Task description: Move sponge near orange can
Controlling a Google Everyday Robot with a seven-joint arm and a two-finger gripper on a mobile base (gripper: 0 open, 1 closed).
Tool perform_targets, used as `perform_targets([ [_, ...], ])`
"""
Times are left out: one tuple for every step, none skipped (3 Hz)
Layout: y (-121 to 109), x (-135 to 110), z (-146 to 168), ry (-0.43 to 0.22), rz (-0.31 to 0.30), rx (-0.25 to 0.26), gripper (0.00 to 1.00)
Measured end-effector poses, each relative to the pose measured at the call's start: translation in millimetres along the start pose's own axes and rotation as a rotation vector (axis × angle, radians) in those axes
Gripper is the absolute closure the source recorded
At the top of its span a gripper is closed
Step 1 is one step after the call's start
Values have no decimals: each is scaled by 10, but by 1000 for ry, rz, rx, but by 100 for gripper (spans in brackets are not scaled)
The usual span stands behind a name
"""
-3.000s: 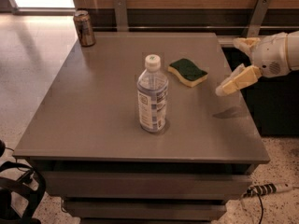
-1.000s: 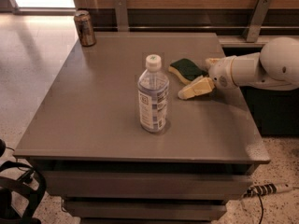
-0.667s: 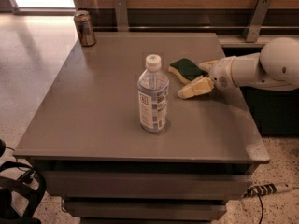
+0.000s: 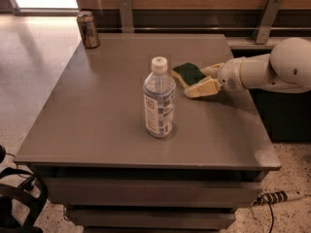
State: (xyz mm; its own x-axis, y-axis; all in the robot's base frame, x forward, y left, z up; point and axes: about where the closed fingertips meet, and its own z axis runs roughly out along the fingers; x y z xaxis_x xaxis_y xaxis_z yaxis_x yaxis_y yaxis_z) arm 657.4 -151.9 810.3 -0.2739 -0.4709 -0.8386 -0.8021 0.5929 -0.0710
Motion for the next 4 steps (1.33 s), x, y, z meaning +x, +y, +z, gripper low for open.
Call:
perform_targets([
  [-2, -37, -22, 0, 0, 0, 100],
  [-13, -59, -35, 1, -5, 1, 100],
  [-186, -427, -224, 15, -89, 11, 100],
  [-391, -905, -400, 7, -177, 24, 100],
])
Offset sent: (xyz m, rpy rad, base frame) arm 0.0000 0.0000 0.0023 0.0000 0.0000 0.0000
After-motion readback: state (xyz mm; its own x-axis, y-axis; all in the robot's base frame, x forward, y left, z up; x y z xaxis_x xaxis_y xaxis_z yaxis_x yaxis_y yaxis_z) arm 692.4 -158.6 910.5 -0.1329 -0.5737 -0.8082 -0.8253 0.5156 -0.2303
